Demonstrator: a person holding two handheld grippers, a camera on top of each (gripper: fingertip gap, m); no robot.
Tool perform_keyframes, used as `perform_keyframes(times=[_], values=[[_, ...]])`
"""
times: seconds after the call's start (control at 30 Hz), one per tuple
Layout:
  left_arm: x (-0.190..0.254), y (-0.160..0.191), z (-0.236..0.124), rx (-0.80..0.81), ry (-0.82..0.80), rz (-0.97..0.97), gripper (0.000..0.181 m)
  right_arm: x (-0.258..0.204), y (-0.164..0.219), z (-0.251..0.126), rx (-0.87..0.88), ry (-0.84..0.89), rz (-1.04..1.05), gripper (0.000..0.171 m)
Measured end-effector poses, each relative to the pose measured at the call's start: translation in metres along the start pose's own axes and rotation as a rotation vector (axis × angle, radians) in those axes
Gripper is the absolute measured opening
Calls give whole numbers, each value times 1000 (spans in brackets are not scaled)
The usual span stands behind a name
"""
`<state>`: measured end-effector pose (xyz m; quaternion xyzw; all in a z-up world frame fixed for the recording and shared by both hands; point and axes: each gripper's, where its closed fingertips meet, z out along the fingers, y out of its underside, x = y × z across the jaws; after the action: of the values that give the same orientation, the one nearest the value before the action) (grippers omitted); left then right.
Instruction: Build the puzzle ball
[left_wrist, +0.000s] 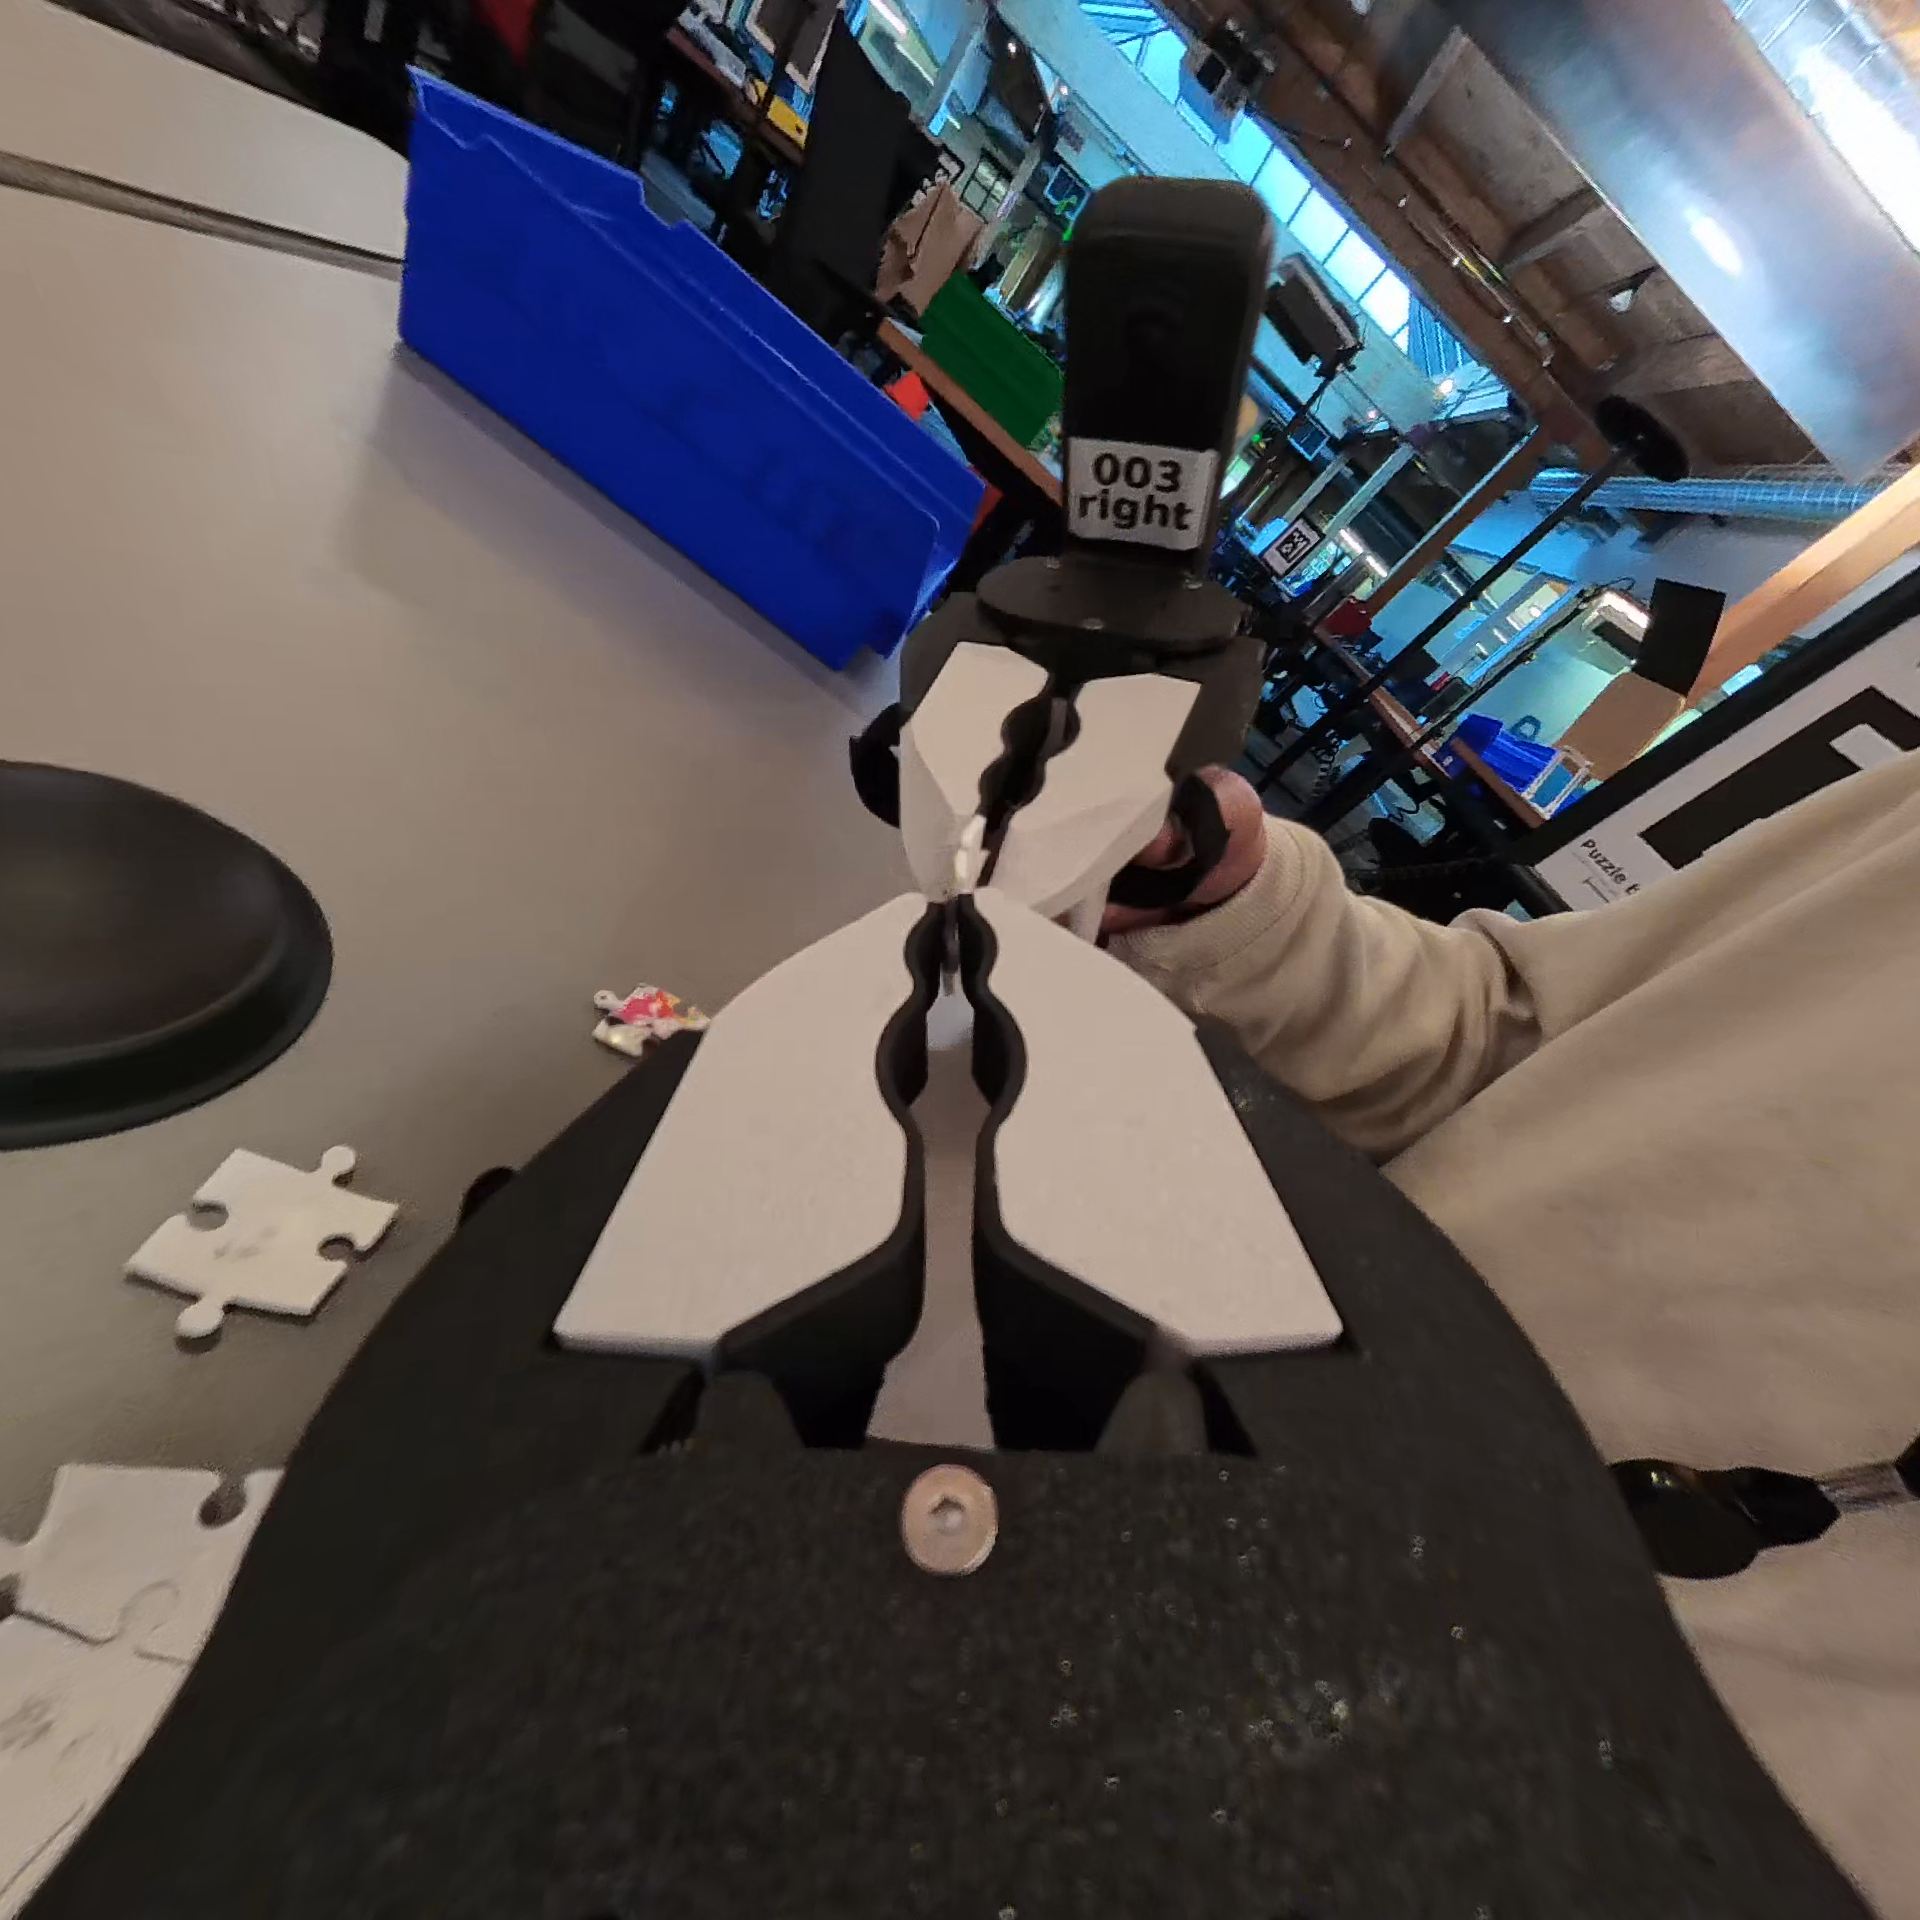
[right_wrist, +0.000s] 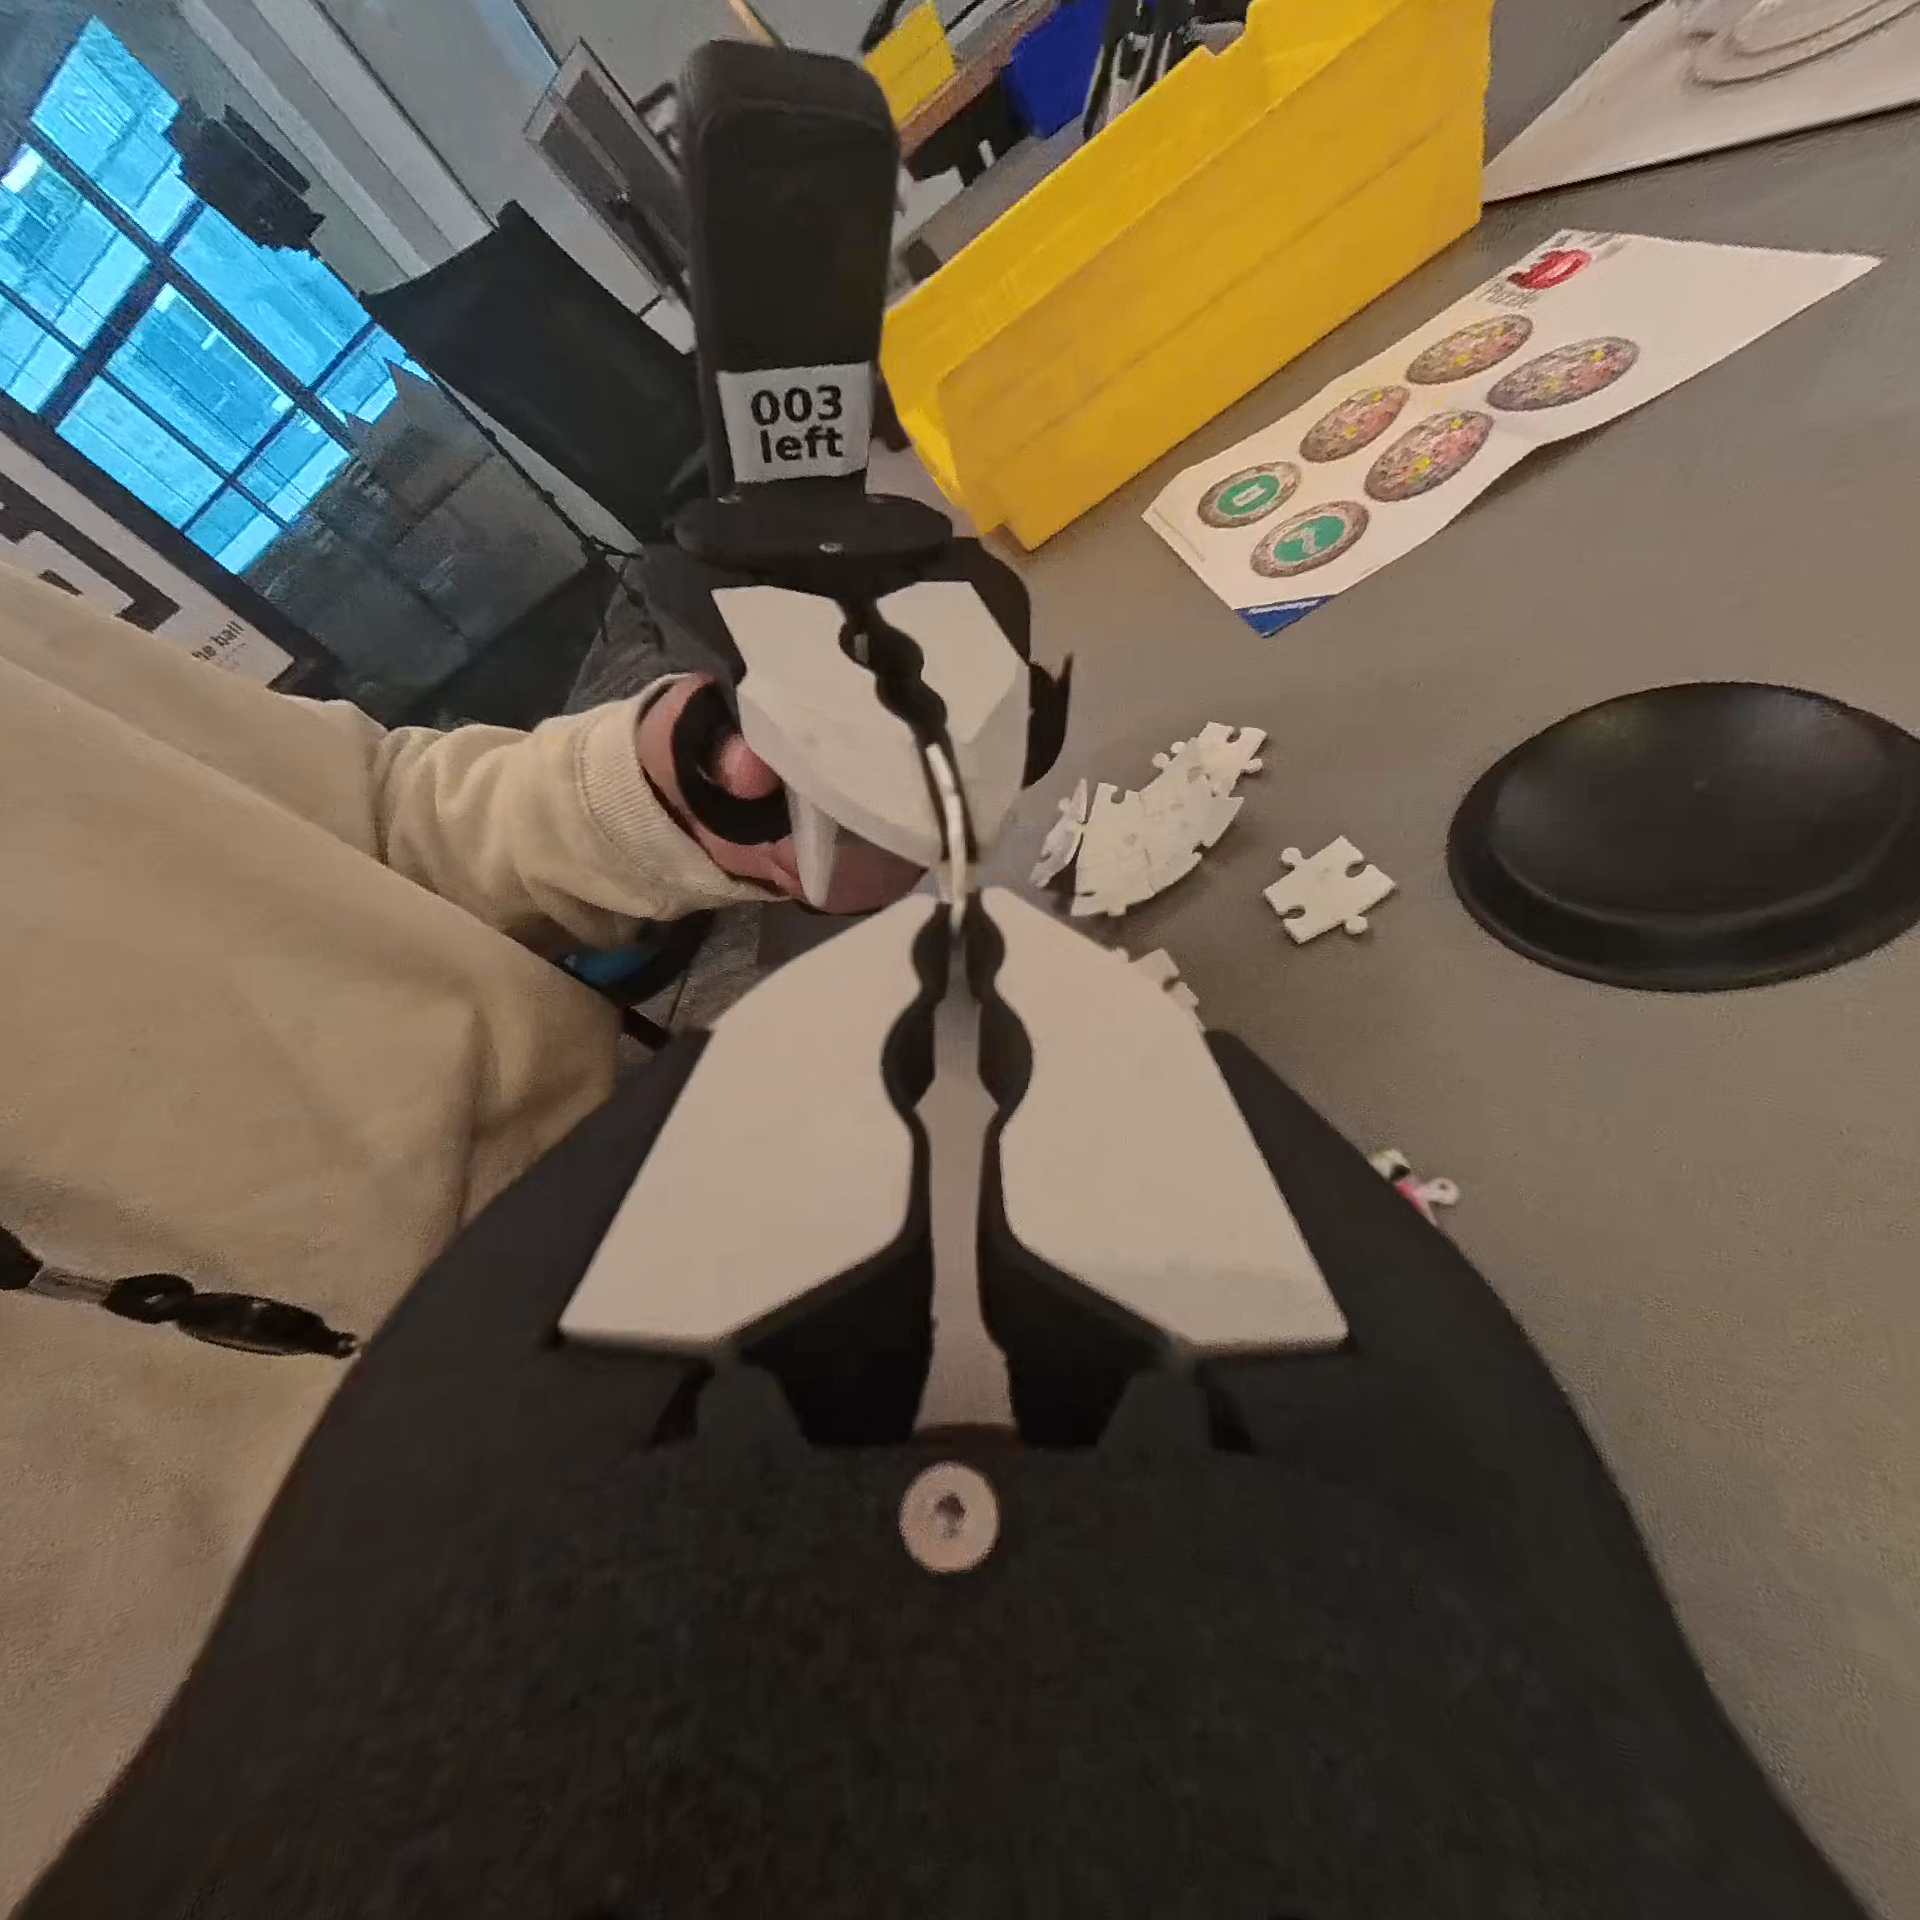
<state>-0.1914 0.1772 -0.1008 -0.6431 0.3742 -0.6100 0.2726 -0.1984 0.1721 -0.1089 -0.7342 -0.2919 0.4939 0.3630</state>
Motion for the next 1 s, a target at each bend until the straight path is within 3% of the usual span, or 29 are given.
perform_keyframes(times=[0.07,0.1,0.17,0.27,0.37,0.43,0.5,0.57,0.67,0.77,0.8,0.9,1.0], values=[[-3,3,-3,-19,-44,46,8,11,-1,-10,3,72,-5,2],[-8,3,-7,-29,-77,64,22,20,-5,-25,-4,151,-41,2],[-17,5,-21,-68,-137,83,28,39,-29,-83,2,367,-104,2],[-22,6,-62,-149,-261,198,28,73,-78,-236,84,880,-183,2],[-22,11,-114,-209,-418,284,28,128,-51,-377,-65,1283,-54,2],[-11,33,-138,-318,-446,267,28,171,-8,-415,-192,1306,84,2],[1,59,-155,-404,-513,274,28,196,12,-426,-238,1323,92,4],[16,83,-165,-461,-591,267,28,201,17,-431,-297,1380,84,29],[43,116,-168,-440,-705,121,28,164,-21,-399,-234,1412,-37,31],[75,161,-153,-414,-729,-101,29,103,-58,-306,-146,1268,-260,29],[76,180,-155,-437,-792,-149,38,83,-60,-266,-134,1178,-315,29],[69,226,-169,-510,-1001,-143,44,22,-36,-139,-91,811,-378,24],[69,257,-166,-548,-1028,-164,45,-25,18,-44,-119,497,-321,24]])
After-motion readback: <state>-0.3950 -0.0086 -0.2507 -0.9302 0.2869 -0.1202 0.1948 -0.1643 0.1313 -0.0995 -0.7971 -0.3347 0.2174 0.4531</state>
